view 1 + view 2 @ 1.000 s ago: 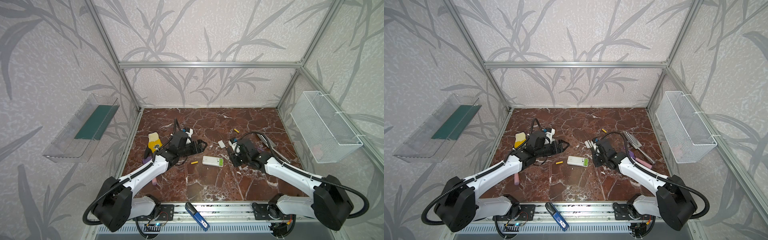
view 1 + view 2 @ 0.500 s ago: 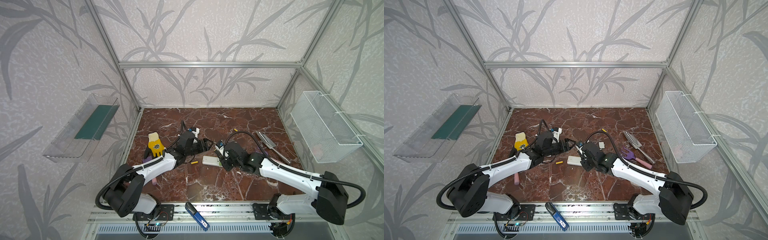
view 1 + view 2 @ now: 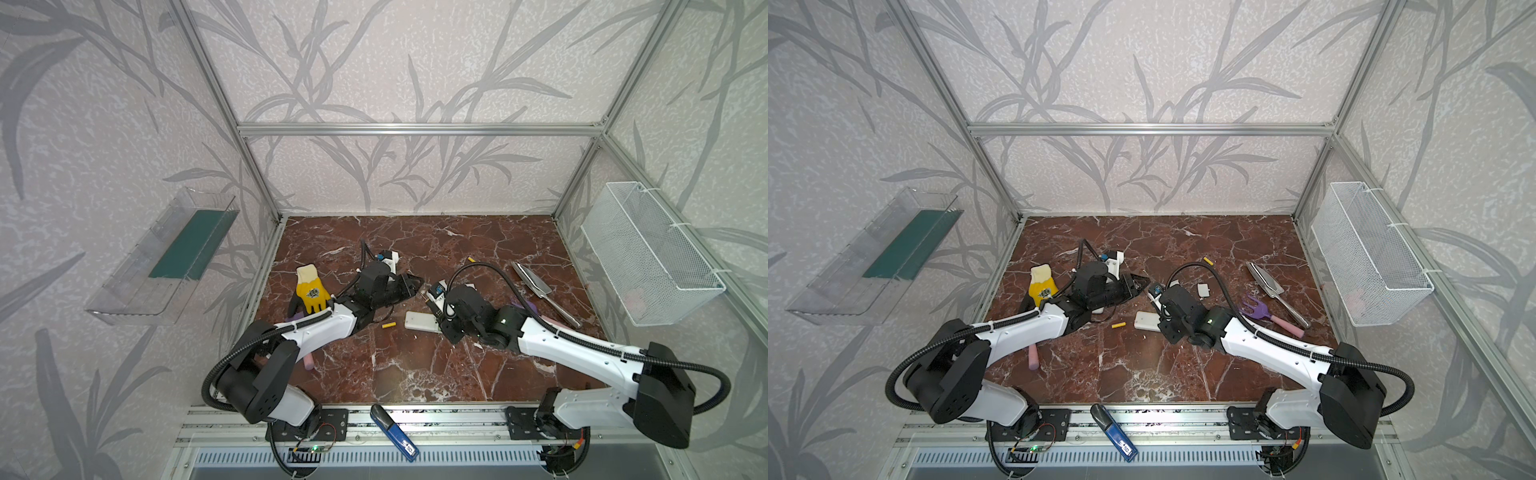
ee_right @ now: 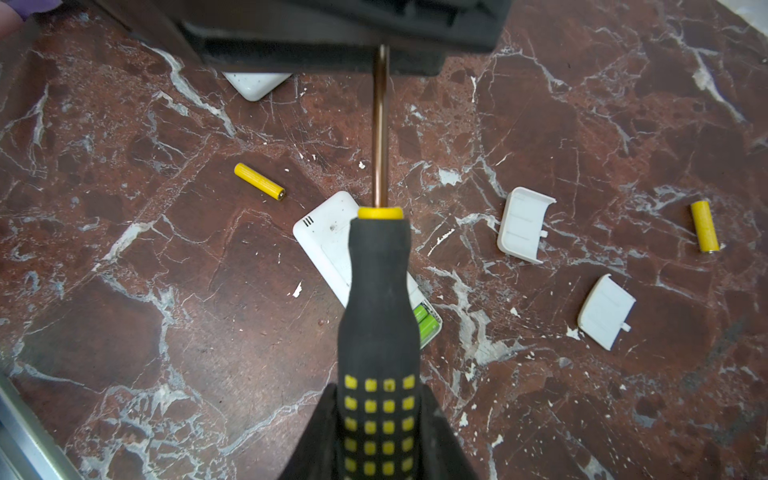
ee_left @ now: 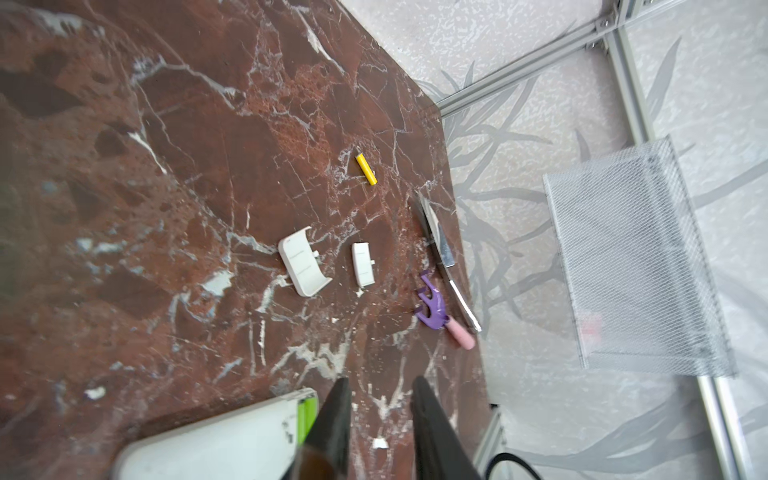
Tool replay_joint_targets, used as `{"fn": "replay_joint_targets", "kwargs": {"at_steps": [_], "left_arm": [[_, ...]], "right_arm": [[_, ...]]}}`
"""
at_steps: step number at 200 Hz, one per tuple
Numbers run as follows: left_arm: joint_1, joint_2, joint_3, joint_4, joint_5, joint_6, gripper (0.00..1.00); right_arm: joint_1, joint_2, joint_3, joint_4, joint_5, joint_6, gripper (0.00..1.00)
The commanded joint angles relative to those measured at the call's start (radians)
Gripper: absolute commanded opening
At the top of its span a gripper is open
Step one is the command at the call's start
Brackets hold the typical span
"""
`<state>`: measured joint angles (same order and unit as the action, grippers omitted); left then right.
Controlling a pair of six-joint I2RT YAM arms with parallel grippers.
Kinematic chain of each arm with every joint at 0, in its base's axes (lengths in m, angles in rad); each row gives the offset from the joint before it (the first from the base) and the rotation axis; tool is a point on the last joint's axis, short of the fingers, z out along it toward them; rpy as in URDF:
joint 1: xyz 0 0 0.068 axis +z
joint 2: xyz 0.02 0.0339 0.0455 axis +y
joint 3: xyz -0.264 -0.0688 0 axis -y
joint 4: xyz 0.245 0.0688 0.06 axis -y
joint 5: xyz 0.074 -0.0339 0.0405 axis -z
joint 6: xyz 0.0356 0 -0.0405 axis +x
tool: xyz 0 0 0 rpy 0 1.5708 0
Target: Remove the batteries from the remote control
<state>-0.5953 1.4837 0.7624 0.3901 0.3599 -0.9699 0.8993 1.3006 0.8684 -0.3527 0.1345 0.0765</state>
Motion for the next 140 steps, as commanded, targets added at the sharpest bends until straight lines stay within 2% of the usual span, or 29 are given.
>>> {"fn": "replay_joint_targets", "kwargs": {"at_steps": [1,21,58,75,103,126,140], "left_arm": [[-0.003,-0.008,-0.004,0.049,-0.007,-0.013,0.13],[-0.002,-0.013,-0.010,0.055,-0.013,-0.020,0.00],[0.005,-0.016,-0.031,0.126,0.004,-0.066,0.00],[0.018,-0.016,-0.036,0.144,0.021,-0.097,0.00],[0.043,-0.023,-0.072,0.241,0.043,-0.178,0.00],[0.057,-0.034,-0.083,0.269,0.055,-0.223,0.00],[0.061,-0.043,-0.086,0.270,0.060,-0.248,0.00]], "right_arm": [[0.009,-0.021,0.013,0.038,0.014,-0.020,0.00],[0.008,-0.023,0.012,0.047,0.013,-0.024,0.00],[0.008,-0.048,-0.017,0.109,0.014,-0.034,0.00],[0.009,-0.075,-0.039,0.147,0.020,-0.039,0.11],[0.003,-0.123,-0.069,0.186,0.023,-0.065,0.23],[-0.009,-0.153,-0.078,0.197,-0.031,-0.086,0.31],[-0.017,-0.178,-0.084,0.208,-0.072,-0.100,0.42]]}}
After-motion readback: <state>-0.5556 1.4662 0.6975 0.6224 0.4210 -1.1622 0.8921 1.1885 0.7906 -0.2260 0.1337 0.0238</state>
